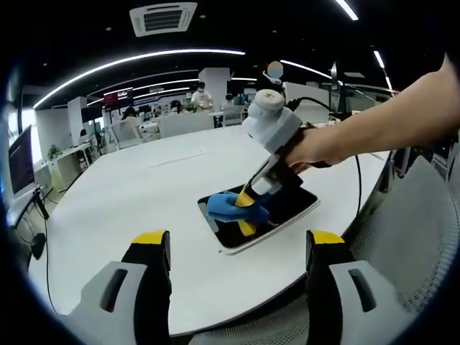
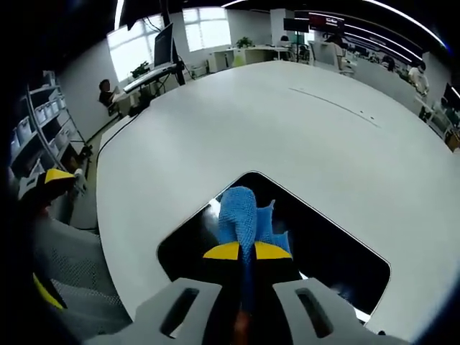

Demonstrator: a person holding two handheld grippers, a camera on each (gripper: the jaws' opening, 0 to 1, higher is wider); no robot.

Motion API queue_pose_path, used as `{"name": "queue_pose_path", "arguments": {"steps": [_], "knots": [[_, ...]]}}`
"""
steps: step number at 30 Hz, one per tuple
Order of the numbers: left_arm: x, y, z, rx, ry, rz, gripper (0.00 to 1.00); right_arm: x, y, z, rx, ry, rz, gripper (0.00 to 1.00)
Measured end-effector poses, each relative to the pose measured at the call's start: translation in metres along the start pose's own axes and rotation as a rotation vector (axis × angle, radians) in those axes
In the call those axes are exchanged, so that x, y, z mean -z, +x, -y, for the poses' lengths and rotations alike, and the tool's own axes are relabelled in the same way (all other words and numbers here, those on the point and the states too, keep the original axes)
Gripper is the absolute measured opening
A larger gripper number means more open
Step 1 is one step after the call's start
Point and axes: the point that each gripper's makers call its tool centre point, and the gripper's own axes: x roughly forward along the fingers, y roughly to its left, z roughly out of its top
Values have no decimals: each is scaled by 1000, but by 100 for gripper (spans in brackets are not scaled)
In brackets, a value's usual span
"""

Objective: Wipe the mirror surface with the cleaning cloth until all visible marks leave the cleaned area.

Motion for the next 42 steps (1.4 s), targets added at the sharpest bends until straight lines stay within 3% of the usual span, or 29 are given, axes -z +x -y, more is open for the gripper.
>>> {"name": "queue_pose_path", "arguments": {"steps": [42], "knots": [[0,-2,4,6,-9,-1,75,52,-48,64,96,107,-14,0]]}}
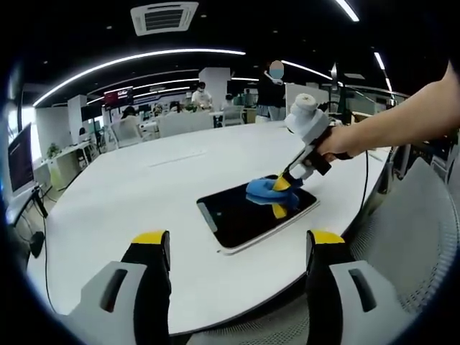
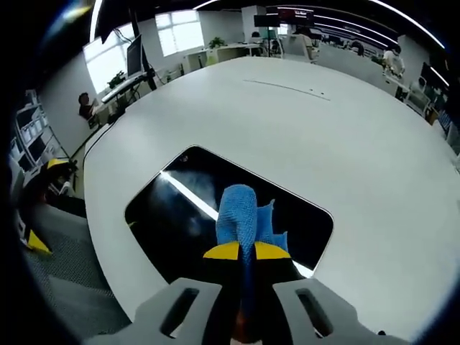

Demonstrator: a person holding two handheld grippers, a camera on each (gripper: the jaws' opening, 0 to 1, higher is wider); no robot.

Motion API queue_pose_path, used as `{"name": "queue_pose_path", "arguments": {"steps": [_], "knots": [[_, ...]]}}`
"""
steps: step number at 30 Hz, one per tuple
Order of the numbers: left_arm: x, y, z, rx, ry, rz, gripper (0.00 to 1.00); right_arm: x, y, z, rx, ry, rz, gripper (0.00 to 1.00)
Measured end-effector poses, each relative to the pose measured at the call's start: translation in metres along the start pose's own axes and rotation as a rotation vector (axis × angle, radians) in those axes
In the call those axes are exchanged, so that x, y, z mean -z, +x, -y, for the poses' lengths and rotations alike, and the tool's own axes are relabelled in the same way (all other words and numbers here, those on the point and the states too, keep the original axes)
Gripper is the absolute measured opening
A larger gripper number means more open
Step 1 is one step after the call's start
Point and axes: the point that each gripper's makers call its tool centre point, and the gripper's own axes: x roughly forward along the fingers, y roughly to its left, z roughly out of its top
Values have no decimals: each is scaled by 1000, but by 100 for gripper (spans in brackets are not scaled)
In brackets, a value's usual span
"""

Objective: Wipe the mirror surface with the cleaning cloth until all visible marks leave the cleaned area.

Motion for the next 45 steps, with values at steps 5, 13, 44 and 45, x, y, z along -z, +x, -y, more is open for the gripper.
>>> {"name": "queue_pose_path", "arguments": {"steps": [5,13,44,45], "knots": [[0,0,0,1,0,-2,75,3,-3,5,10,-2,-5,0],[1,0,0,1,1,-3,75,8,-7,12,21,12,-3,0],[2,1,-1,4,4,-10,74,18,-15,23,40,59,-5,0],[2,1,-1,4,3,-10,74,18,-15,22,39,59,-5,0]]}}
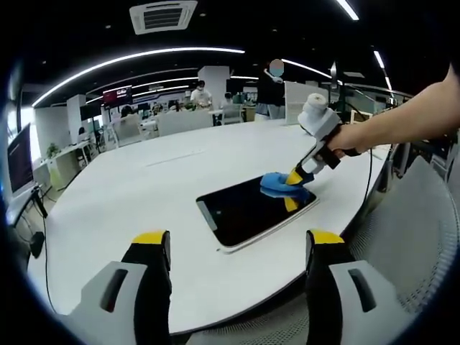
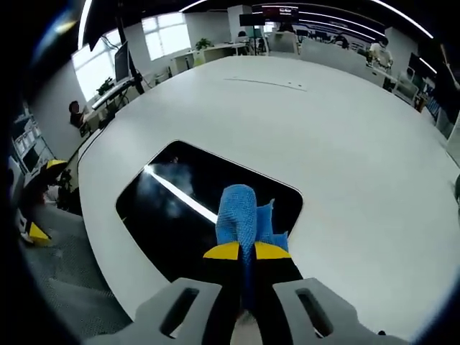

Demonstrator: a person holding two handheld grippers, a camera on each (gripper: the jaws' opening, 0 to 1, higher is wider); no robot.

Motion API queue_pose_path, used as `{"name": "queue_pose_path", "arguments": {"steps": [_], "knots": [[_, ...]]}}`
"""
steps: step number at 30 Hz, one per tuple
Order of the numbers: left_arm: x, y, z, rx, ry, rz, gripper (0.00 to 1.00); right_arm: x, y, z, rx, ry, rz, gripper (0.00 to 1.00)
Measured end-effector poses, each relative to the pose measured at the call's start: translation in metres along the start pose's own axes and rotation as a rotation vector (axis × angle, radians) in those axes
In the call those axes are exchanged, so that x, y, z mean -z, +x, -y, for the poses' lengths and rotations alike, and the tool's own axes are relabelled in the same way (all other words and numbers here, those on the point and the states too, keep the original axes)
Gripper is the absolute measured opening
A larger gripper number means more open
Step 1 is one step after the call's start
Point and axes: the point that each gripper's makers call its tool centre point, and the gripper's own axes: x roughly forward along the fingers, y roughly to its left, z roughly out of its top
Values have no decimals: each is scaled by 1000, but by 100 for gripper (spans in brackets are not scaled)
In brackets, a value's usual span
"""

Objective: Wipe the mirror surface with the cleaning cloth until all visible marks leave the cleaned area.

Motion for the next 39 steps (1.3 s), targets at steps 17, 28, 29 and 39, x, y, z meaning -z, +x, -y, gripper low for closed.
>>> {"name": "queue_pose_path", "arguments": {"steps": [17,28,29,39], "knots": [[0,0,0,1,1,3,74,11,-6,-10,-9,-2,4,0],[-1,0,0,0,1,6,74,20,-12,-22,-20,-39,8,0],[-1,0,0,-1,1,7,74,21,-13,-23,-21,-44,8,0],[-1,0,0,-3,0,8,74,29,-19,-33,-40,-78,6,0]]}}
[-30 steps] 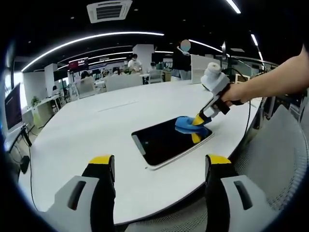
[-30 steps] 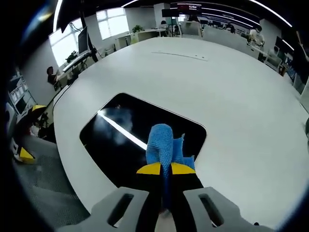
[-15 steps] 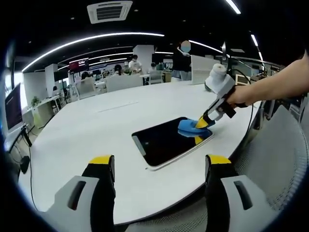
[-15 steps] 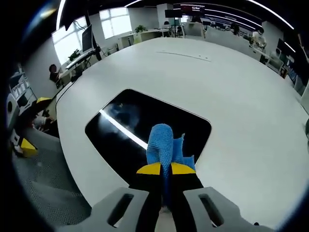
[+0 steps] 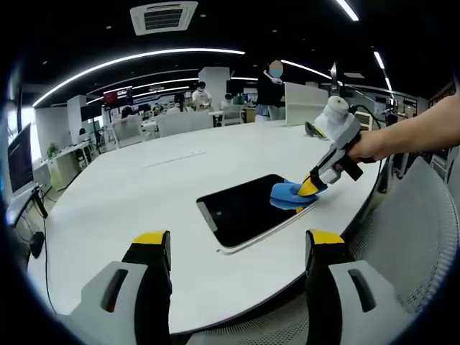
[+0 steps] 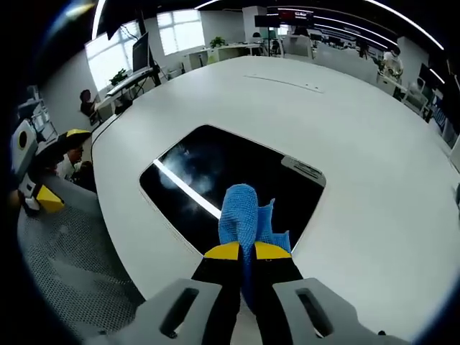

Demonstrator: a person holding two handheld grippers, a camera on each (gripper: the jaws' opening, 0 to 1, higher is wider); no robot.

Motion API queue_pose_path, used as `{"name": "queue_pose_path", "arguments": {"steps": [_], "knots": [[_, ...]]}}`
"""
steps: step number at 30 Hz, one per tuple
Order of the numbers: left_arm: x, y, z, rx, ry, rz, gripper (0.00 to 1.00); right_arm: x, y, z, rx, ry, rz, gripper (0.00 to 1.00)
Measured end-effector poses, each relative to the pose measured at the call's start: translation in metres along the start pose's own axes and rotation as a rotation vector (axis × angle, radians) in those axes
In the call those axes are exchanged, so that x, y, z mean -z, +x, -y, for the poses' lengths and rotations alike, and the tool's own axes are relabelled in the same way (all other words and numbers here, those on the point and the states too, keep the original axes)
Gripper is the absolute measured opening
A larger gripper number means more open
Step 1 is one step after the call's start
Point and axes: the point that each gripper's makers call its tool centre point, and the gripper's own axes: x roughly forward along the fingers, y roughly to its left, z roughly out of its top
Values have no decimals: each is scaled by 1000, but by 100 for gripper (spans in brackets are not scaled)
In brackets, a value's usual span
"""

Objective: Wipe the mirror surface with the cleaning cloth until all visible marks leave the cleaned area.

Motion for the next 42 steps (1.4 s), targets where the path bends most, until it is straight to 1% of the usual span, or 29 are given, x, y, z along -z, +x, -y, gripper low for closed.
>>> {"name": "queue_pose_path", "arguments": {"steps": [10,24,27,28,35,42], "knots": [[0,0,0,-2,-1,2,74,3,-3,-4,-6,-21,-6,0],[0,0,-1,-11,1,1,74,0,1,-7,-18,-34,-1,0],[0,0,-1,-10,0,3,73,-2,3,-10,-23,-37,7,0],[0,0,-1,-9,0,1,73,-3,4,-12,-26,-55,8,0],[0,1,-1,-11,0,4,72,-4,5,-12,-18,-90,-12,0],[0,1,-2,-11,0,3,72,-10,11,-20,-28,-84,2,0]]}}
